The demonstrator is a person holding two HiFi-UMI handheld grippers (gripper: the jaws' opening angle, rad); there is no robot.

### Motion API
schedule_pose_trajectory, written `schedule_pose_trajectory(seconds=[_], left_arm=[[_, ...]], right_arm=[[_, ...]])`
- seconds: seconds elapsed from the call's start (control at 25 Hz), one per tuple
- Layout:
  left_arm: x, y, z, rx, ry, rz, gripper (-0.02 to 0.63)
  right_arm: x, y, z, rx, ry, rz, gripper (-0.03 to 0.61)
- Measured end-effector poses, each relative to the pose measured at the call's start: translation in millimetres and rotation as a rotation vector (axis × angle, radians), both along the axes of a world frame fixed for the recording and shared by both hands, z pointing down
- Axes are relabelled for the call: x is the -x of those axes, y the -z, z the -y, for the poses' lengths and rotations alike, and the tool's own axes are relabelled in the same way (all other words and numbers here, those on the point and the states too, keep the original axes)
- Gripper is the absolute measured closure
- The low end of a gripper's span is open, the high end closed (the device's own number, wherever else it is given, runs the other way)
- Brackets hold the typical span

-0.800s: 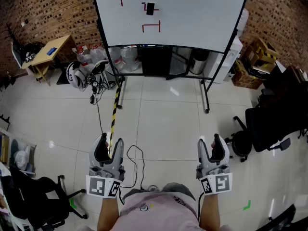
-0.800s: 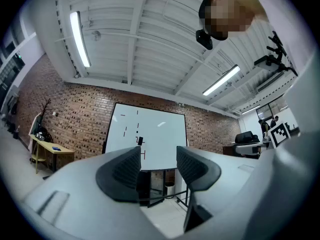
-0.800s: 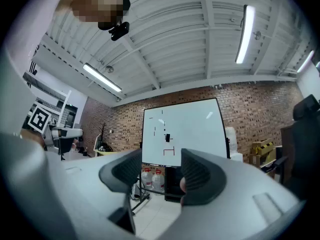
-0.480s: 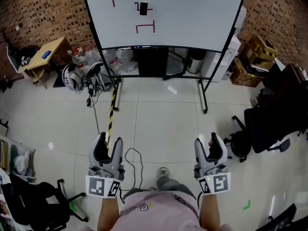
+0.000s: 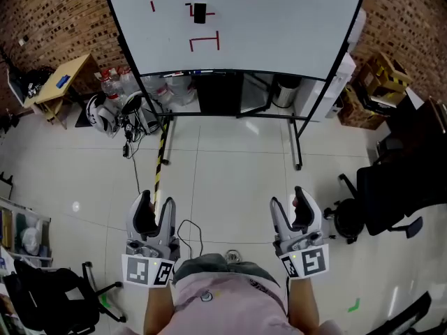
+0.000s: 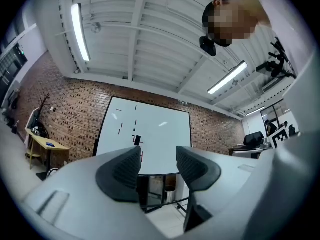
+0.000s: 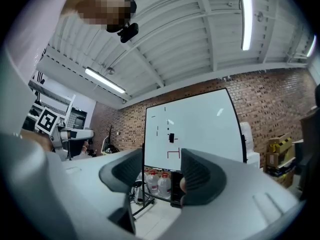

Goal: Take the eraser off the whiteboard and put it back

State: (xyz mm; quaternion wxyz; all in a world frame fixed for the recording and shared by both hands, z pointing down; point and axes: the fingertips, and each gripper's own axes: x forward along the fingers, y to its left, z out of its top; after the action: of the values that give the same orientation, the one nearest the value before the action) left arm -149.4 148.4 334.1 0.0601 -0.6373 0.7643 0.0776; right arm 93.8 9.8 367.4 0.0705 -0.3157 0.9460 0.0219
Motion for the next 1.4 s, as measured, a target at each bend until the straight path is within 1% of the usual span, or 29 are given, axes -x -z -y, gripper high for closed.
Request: schedule_pose_trajectory(seconds=[0.08,0.2,0.4,0.52,0.64,0.8,0.96,1.12,1.24,1.4], left_arm=[[3,-3,12,0.011,0.000,0.005,0.402],[17,-5,30,0.018,0.008,0.009,0.402],[50,-5,59,0.016,0.017,0.006,0.402],[71,-4,78,-0.001,0.003,0.005,0.402],[94,-6,97,0.000,-0.018,0.008,0.402],[119,-6,118,-0.025,-0.049,-0.036,0.402],[137,-15,142,-0.004,-0.066,-0.059,0.402],[146,-20,167,0.011,-0.086,-0.070,0.402],[148,-20,191,0.012,-0.097,-0.068,0.402],[149,-22,224,0.005,-0.086,-0.053,0.402]], right_arm=[[8,-5,13,0.011,0.011,-0.002,0.339],[26,-8,32,0.018,0.027,-0.001,0.339],[62,-8,59,0.018,0.045,-0.007,0.339],[86,-8,75,0.012,0.046,-0.010,0.341],[111,-8,91,0.009,0.038,-0.016,0.340],[137,-2,108,-0.002,0.046,-0.033,0.341],[150,-3,126,0.001,0.029,-0.060,0.341],[155,-5,149,0.012,0.005,-0.073,0.341],[158,-6,169,0.010,0.003,-0.073,0.341],[164,-11,201,0.003,0.025,-0.070,0.341]])
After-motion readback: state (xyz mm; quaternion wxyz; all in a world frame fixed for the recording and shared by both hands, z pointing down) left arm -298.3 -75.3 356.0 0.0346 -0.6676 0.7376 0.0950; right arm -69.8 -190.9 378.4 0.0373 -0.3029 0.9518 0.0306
